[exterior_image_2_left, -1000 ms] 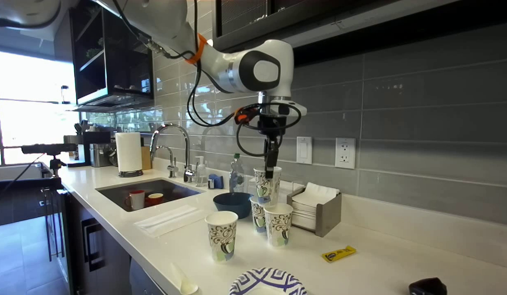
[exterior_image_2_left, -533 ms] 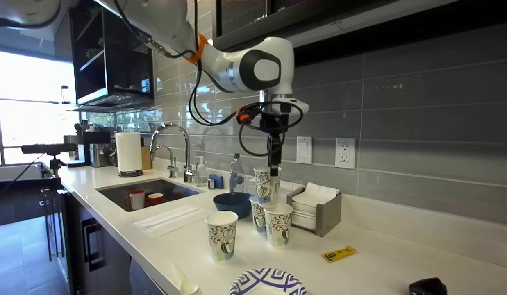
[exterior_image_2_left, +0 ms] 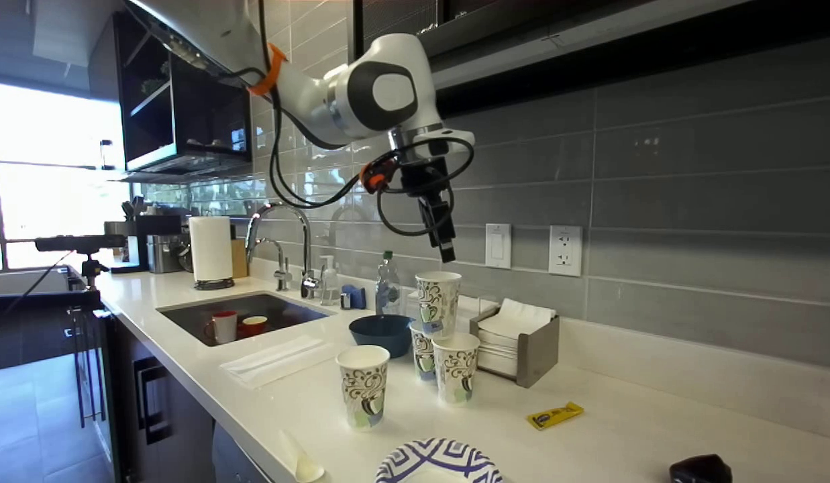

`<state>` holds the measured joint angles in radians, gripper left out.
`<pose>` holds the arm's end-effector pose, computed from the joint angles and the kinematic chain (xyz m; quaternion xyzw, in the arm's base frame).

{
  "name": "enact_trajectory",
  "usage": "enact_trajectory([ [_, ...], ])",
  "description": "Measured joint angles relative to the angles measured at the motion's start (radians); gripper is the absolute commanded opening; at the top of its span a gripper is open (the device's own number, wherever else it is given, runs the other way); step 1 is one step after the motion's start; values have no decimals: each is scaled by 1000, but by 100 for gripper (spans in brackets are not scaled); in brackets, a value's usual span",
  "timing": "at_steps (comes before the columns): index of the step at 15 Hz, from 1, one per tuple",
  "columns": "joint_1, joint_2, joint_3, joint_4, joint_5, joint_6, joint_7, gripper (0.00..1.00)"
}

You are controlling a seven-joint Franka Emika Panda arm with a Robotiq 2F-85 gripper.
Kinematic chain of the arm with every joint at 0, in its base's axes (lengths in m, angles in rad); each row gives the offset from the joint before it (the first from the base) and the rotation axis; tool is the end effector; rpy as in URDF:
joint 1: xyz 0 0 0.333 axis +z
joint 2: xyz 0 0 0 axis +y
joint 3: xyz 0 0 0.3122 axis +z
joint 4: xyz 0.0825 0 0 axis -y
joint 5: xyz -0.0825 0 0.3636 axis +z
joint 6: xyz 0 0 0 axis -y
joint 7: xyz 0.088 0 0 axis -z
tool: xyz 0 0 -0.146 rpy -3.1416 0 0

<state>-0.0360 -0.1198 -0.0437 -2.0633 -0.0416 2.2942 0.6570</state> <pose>0.5442 -0.0462 0.4903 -0.9223 0.3447 -0.1715 0.0351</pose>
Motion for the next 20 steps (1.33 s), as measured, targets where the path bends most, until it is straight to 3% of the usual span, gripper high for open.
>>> enact_trajectory([
  [7,-2,-243,84,-348,-30,232,-77,100],
  [15,-18,-235,89,-341,-24,228,-77,100],
  [20,-26,-207,84,-347,-19,125,-125,100],
])
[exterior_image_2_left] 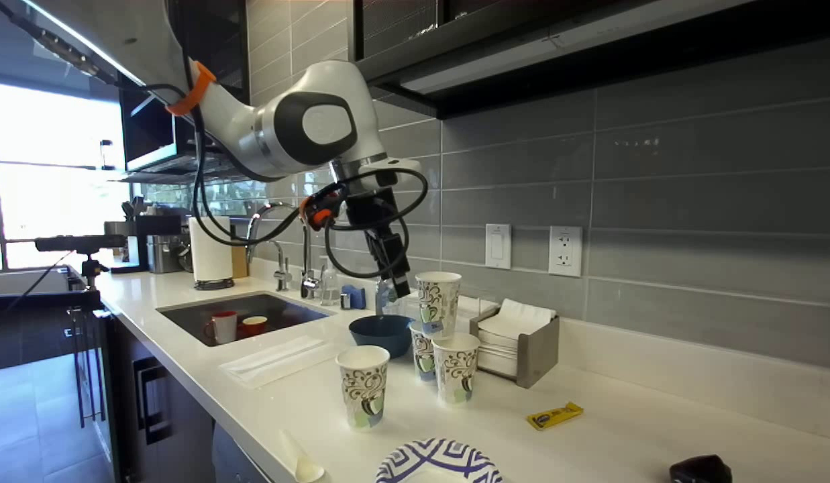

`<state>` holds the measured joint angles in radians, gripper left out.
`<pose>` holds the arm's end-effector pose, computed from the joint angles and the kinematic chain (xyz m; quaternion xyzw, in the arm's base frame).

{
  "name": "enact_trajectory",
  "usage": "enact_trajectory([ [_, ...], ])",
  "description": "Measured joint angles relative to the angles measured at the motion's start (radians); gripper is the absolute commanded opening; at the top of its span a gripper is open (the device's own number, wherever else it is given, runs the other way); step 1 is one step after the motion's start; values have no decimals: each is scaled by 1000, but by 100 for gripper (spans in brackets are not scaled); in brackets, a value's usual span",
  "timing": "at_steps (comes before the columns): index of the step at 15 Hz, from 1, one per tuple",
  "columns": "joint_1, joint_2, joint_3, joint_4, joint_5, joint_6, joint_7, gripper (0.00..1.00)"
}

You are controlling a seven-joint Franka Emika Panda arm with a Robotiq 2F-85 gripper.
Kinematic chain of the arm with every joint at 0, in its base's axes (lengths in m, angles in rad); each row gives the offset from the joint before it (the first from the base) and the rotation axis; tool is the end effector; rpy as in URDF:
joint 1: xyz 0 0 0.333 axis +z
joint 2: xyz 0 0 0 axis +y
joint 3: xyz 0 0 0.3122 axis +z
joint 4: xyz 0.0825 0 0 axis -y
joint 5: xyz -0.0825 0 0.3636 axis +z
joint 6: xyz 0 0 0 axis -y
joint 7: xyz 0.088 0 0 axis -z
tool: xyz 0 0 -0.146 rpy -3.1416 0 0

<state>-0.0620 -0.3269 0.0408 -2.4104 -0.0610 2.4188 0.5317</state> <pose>0.4663 -0.0114 0.4397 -0.9532 0.2505 -0.1688 0.0127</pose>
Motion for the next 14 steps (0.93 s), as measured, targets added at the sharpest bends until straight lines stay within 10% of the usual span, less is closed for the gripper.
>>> enact_trajectory([
  [14,1,29,-99,-127,193,-117,-355,97],
])
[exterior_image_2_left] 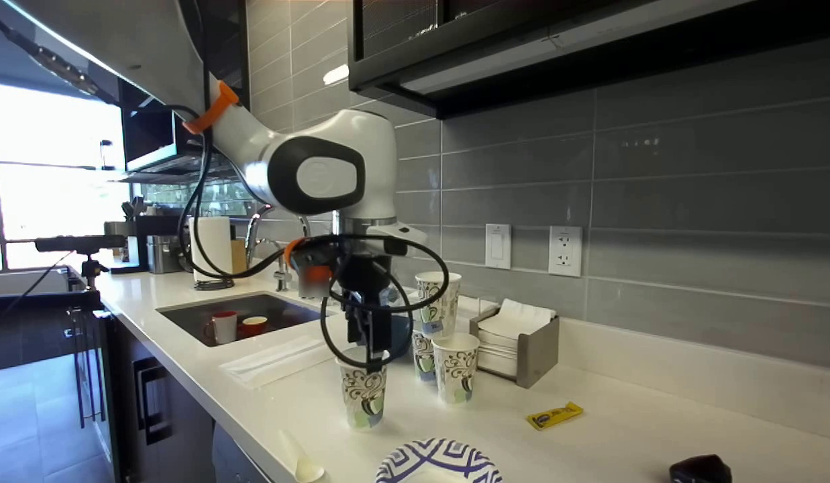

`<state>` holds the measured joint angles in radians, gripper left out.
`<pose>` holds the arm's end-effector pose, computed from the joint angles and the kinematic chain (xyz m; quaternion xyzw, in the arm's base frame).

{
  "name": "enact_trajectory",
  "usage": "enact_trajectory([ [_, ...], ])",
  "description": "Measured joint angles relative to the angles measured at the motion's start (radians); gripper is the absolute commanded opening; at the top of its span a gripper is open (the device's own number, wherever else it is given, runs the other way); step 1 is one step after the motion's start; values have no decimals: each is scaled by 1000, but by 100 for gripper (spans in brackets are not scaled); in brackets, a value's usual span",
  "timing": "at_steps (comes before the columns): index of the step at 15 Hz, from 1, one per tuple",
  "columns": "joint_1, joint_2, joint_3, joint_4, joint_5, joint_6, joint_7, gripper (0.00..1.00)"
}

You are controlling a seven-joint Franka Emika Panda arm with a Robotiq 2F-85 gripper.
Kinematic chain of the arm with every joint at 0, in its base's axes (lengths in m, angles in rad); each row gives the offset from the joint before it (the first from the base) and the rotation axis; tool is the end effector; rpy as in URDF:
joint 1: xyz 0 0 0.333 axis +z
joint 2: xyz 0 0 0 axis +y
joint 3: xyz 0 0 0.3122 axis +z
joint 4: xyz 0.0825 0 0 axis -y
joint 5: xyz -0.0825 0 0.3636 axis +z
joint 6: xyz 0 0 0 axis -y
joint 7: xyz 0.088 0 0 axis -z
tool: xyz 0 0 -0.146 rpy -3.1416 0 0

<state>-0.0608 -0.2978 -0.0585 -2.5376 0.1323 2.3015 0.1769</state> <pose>0.4186 -0.0428 0.3548 -0.9799 0.1882 -0.0284 0.0600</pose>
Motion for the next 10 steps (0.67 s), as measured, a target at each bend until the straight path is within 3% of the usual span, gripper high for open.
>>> enact_trajectory([
  [2,0,21,-11,-2,22,0,-28,72],
  [4,0,42,-18,-2,39,0,-47,63],
  [10,-1,77,-29,2,66,0,-68,19],
])
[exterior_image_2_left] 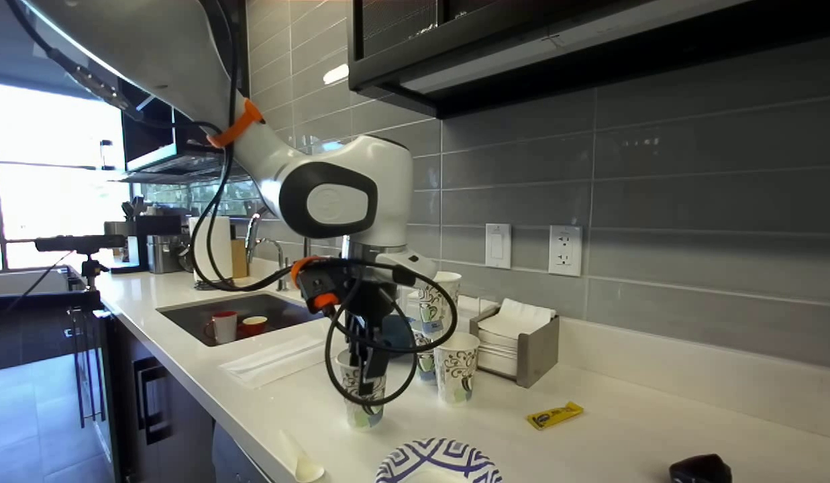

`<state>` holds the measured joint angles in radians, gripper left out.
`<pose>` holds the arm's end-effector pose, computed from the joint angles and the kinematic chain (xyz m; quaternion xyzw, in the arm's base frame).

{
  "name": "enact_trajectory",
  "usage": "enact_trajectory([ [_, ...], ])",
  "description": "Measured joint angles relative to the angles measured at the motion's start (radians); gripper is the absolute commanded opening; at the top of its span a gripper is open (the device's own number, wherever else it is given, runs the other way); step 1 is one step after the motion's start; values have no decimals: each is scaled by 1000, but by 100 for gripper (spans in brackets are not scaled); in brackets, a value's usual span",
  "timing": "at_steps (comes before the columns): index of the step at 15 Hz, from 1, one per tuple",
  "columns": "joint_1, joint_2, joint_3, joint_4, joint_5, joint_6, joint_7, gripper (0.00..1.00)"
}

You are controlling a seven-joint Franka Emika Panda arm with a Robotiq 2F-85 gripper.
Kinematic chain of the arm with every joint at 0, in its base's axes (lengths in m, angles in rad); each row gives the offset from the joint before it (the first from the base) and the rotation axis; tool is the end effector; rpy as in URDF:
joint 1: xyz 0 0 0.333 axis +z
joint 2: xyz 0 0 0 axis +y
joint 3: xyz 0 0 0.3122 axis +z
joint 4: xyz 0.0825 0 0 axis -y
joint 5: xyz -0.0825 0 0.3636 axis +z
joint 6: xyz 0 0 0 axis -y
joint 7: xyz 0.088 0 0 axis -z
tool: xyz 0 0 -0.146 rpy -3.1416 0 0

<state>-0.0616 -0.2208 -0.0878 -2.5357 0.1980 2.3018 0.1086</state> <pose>0.4191 -0.0521 0.3235 -0.9777 0.1928 0.0060 0.0828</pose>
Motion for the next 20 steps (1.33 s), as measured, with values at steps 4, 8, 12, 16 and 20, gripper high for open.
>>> enact_trajectory([
  [4,-4,-1,-8,3,0,0,0,0],
  [8,-12,-18,-10,16,0,0,2,1],
  [12,-38,-82,-11,32,-10,-30,19,1],
  [16,-80,-208,-11,66,-38,-153,67,1],
  [20,-93,-266,-11,80,-50,-207,87,3],
])
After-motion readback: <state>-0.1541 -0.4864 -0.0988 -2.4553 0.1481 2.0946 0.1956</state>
